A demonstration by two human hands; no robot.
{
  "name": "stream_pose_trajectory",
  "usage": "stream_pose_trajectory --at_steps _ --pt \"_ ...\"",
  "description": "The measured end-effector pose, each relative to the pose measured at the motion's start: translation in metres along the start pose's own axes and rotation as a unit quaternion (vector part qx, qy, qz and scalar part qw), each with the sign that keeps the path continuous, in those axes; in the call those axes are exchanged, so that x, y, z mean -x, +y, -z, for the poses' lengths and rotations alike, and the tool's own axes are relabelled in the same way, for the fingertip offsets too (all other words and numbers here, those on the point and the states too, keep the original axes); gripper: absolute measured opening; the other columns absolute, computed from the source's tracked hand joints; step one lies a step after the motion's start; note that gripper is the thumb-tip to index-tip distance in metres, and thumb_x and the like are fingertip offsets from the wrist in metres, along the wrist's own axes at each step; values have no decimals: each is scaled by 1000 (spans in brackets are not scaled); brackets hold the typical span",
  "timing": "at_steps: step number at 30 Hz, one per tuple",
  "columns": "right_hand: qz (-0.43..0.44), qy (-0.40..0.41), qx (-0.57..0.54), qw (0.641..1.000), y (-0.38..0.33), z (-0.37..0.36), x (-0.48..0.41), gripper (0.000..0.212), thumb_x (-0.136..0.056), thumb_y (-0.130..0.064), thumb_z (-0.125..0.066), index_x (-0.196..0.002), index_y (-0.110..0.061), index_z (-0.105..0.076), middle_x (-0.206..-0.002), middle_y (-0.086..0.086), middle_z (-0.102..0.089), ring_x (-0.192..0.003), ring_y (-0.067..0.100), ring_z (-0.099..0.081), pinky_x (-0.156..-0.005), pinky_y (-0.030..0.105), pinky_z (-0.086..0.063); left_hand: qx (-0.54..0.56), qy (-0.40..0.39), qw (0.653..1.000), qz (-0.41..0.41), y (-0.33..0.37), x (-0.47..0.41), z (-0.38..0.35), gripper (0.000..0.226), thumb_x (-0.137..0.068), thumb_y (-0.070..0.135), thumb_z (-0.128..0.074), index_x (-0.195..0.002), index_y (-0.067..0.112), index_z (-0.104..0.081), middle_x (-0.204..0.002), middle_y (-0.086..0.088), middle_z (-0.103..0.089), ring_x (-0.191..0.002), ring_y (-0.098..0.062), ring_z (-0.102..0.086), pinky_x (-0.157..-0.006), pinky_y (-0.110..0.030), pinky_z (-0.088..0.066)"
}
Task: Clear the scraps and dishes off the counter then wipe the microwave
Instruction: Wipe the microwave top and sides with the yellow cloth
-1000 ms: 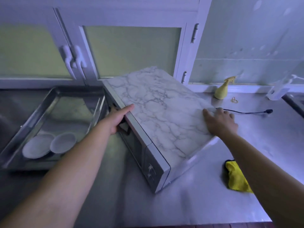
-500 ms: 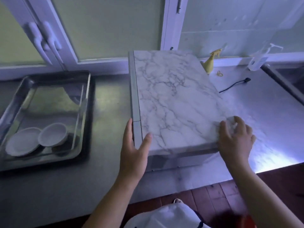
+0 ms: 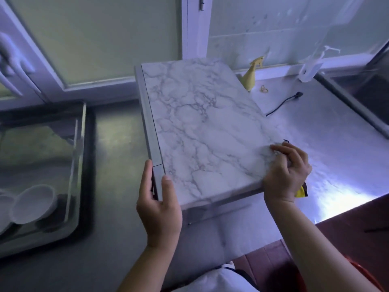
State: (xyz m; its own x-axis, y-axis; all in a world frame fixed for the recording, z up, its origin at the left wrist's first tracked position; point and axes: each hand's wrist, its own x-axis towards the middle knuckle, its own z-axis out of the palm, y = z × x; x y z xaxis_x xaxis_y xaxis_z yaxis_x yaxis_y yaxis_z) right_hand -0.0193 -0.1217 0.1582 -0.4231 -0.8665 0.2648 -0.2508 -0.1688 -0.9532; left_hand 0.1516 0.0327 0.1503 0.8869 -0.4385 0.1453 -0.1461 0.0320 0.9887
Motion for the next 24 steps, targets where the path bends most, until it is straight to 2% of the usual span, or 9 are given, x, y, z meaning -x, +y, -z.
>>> stream_pose_trajectory --at_steps 2,5,7,11,13,16,19,21,24 --pt "1 -10 -6 1000 -2 -16 -15 28 -74 -12 -47 -79 -18 -74 -112 5 -69 -105 2 -54 -107 34 -32 -4 1 1000 -1 -1 -14 -16 53 -92 24 -55 -143 10 -51 -145 2 -54 -133 -1 -49 -110 -21 -39" --pt "-3 -24 -2 1000 -6 -45 -38 30 -75 -13 -46 -78 -17 -75 -112 5 -68 -110 22 -57 -97 12 -27 1 5 1000 -3 -2 -43 -41 52 -93 21 -55 -143 9 -52 -141 9 -52 -128 7 -47 -105 -10 -38" --pt "-19 -41 11 999 -8 -65 -52 33 -76 -16 -45 -81 -17 -77 -115 2 -67 -112 27 -55 -91 5 -21 3 7 1000 -2 -2 -65 -57 48 -95 16 -56 -142 8 -52 -135 13 -52 -123 11 -46 -102 -5 -37" --pt "-10 -67 36 997 -6 -96 -76 32 -84 -17 -46 -86 -22 -77 -117 -4 -64 -114 31 -49 -86 -2 -16 -7 11 1000 6 -2 -101 -80 47 -95 16 -56 -141 10 -54 -141 4 -56 -127 0 -50 -107 -16 -40" --pt "1 -78 58 995 -2 -105 -84 30 -88 -15 -47 -88 -25 -76 -118 -6 -62 -114 30 -44 -82 3 -18 -12 13 1000 8 -2 -111 -87 47 -95 17 -56 -141 10 -54 -142 -1 -57 -130 -8 -52 -110 -23 -41" --pt "7 -95 79 992 0 -111 -91 31 -90 -19 -45 -90 -30 -74 -119 -11 -59 -112 28 -39 -86 21 -24 -11 28 1000 1 -3 -115 -94 44 -94 14 -56 -138 7 -58 -139 -3 -60 -127 -8 -54 -106 -18 -42" --pt "1 -120 95 988 2 -107 -92 28 -93 -18 -45 -95 -27 -72 -123 -9 -56 -115 28 -37 -93 30 -30 -22 38 999 -5 -4 -116 -95 43 -93 14 -55 -135 7 -60 -134 -2 -63 -121 -5 -57 -100 -12 -45" --pt "20 -165 98 981 4 -99 -96 27 -96 -15 -46 -102 -21 -71 -127 -6 -54 -118 26 -35 -101 30 -29 -39 36 999 -6 -5 -116 -94 44 -92 17 -54 -135 7 -61 -133 -2 -64 -121 -8 -58 -101 -17 -47" --pt "64 -298 15 952 10 -70 -110 28 -99 -10 -47 -115 -16 -70 -132 -7 -47 -123 10 -35 -102 15 -26 -63 31 997 5 1 -112 -93 44 -92 21 -55 -134 11 -62 -133 1 -64 -122 -8 -58 -102 -21 -46"
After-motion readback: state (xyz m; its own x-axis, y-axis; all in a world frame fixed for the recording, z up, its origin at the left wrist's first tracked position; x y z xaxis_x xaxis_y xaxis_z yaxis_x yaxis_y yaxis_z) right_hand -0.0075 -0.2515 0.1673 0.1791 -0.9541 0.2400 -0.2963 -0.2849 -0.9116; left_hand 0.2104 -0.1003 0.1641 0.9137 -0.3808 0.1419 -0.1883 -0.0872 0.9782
